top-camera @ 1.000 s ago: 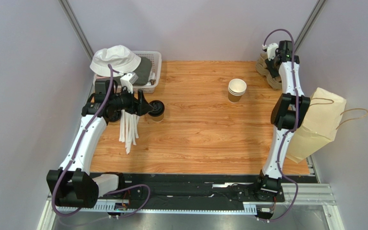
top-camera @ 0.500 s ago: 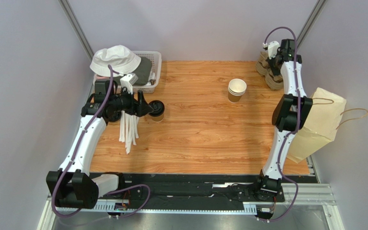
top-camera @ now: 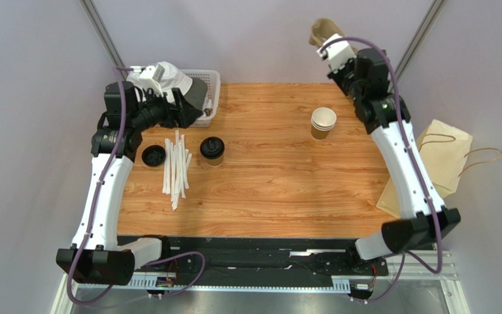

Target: Pack the takeout coffee

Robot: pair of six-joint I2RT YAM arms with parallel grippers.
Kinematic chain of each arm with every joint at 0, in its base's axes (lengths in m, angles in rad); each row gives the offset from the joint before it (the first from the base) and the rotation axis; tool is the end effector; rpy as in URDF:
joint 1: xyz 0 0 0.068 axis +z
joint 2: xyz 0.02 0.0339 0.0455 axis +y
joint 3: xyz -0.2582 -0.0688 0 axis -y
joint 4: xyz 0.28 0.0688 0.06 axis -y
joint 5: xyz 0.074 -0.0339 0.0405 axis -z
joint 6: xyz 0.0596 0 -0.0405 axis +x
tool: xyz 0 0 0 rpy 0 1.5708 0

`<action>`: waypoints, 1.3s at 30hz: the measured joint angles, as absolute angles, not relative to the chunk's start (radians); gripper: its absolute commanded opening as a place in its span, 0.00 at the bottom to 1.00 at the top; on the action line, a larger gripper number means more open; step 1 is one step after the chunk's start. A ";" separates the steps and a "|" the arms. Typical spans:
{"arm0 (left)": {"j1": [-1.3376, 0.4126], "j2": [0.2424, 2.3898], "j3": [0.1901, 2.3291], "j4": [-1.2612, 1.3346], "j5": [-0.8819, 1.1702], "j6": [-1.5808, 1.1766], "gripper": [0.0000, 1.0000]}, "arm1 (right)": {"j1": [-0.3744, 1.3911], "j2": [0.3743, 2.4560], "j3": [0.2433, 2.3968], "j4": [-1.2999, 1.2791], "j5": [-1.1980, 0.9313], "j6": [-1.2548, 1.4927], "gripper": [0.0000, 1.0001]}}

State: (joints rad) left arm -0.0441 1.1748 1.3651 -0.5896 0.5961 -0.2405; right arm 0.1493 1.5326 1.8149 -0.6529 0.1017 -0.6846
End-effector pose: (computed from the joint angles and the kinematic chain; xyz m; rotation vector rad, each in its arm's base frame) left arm 0.2959 -0.0465 0.4157 0.2029 1.9656 -0.7710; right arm 0.3832 0.0515 0.4589 -0.7333 1.8246 -0.4521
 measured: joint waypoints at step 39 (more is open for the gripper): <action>-0.294 1.217 1.393 -0.310 0.705 -0.632 0.63 | 1.124 1.167 0.863 0.342 0.835 -1.034 0.00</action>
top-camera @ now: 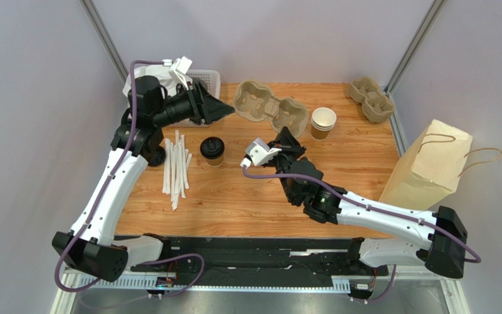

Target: Pack the takeout coffee

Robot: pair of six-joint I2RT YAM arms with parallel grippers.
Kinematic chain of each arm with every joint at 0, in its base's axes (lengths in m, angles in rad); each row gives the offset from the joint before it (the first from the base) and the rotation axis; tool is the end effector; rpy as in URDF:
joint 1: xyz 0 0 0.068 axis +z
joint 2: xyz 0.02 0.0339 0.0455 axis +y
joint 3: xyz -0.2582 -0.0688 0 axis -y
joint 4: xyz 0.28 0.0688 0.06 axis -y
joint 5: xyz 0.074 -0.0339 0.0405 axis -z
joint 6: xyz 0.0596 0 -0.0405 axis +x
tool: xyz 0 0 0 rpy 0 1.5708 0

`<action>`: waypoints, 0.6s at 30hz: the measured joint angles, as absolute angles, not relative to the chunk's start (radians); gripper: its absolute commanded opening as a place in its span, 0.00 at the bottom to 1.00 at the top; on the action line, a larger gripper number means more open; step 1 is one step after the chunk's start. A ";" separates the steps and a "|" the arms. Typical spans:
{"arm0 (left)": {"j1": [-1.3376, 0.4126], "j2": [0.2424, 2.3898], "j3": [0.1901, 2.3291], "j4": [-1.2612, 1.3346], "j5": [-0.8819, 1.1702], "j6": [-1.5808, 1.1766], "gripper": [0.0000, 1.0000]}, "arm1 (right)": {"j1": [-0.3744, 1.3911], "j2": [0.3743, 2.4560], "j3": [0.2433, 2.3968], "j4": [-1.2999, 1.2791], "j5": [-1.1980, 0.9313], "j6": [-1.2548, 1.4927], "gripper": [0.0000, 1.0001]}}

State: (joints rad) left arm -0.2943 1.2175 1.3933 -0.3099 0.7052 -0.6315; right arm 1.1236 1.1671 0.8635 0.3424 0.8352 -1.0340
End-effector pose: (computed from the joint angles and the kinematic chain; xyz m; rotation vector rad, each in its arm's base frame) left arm 0.2895 -0.1281 0.4478 0.2624 1.8277 -1.2648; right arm 0.1772 0.2673 0.3289 -0.9474 1.2550 -0.5664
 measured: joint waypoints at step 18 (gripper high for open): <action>-0.307 1.261 1.394 -0.302 0.714 -0.651 0.47 | 1.165 1.152 0.822 0.383 0.811 -1.101 0.00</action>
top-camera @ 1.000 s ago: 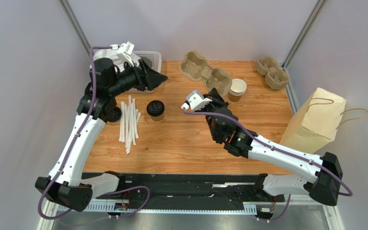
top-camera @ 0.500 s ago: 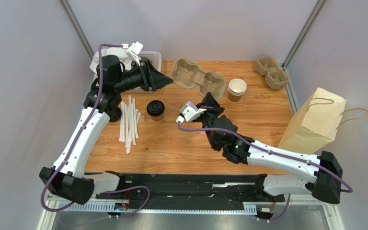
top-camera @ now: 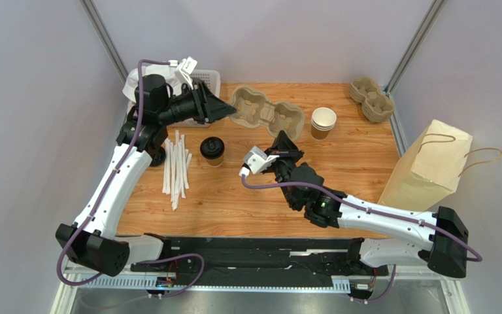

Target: Pack the takeout coffee

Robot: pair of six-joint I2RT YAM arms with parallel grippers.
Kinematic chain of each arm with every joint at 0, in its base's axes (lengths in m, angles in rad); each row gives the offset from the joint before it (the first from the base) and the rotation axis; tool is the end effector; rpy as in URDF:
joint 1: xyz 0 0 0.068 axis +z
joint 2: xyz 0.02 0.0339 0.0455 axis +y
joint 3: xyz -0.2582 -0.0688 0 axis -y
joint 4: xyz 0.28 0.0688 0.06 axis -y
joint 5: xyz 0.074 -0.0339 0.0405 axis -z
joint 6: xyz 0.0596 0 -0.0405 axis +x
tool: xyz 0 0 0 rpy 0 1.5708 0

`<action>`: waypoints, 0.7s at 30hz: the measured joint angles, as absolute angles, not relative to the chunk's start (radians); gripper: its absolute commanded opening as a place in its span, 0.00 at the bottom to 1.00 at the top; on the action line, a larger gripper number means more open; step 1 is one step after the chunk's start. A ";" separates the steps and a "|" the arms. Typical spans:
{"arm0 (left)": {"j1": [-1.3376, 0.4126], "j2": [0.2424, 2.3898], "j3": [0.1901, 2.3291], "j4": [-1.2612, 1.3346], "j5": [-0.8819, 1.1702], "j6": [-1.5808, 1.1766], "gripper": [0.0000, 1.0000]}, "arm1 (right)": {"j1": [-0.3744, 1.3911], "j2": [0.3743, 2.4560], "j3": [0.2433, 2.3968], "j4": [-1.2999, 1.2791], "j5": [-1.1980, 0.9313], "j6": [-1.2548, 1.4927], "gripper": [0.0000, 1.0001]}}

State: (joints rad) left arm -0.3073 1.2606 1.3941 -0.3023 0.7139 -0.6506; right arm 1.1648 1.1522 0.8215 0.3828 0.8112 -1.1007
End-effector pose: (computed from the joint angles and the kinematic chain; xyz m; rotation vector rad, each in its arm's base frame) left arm 0.3009 -0.1364 0.4361 0.2508 1.8706 -1.2961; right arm 0.1638 0.2716 0.3212 -1.0156 1.1866 -0.5627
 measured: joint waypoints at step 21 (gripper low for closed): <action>-0.302 1.261 1.394 -0.374 0.677 -0.596 0.00 | 1.168 1.098 1.029 -0.079 0.705 -0.919 0.85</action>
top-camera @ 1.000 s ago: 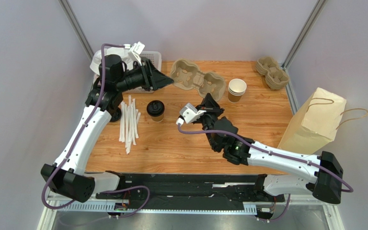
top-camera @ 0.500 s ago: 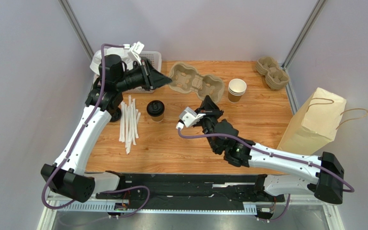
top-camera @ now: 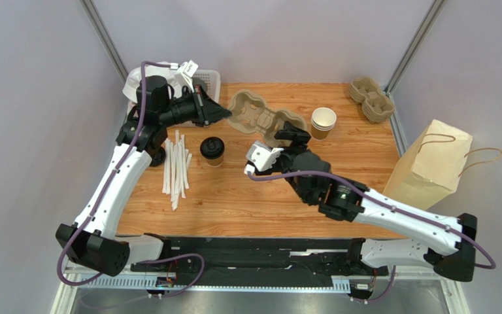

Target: Pack the takeout coffee

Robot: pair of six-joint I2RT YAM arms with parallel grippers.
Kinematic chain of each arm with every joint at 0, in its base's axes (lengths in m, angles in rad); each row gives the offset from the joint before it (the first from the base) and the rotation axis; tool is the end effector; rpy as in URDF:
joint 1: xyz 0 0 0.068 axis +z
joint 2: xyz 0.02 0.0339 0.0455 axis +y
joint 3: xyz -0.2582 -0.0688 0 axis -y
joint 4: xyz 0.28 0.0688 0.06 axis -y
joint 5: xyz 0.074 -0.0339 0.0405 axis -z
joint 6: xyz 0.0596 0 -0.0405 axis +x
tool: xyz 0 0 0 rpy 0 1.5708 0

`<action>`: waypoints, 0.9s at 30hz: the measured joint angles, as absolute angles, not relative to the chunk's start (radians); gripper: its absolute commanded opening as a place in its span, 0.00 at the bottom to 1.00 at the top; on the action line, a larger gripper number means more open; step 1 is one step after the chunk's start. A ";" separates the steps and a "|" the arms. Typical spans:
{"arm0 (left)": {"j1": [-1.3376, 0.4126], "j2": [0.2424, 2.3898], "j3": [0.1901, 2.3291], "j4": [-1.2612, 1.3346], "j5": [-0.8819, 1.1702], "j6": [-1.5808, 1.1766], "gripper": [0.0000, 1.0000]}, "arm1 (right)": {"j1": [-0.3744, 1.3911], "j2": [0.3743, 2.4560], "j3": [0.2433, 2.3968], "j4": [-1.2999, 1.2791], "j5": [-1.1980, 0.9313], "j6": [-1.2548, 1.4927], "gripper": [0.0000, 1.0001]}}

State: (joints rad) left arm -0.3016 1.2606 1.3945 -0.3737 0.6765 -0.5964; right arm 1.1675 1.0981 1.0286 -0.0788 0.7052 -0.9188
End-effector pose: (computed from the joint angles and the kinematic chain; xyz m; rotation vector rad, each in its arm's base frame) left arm 0.3018 -0.1330 0.4276 0.2358 1.9227 -1.2280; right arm 0.1548 0.2645 0.3662 -1.1420 1.2606 -0.4187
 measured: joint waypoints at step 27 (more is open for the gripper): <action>-0.264 1.250 1.351 -0.398 0.857 -0.319 0.00 | -0.508 1.401 2.118 -1.348 -0.492 -0.828 0.98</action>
State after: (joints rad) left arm -0.2642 1.2503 1.3506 -0.3985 0.8566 -0.3195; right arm -0.5079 1.4014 2.1178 -1.3479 -0.4923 -0.8284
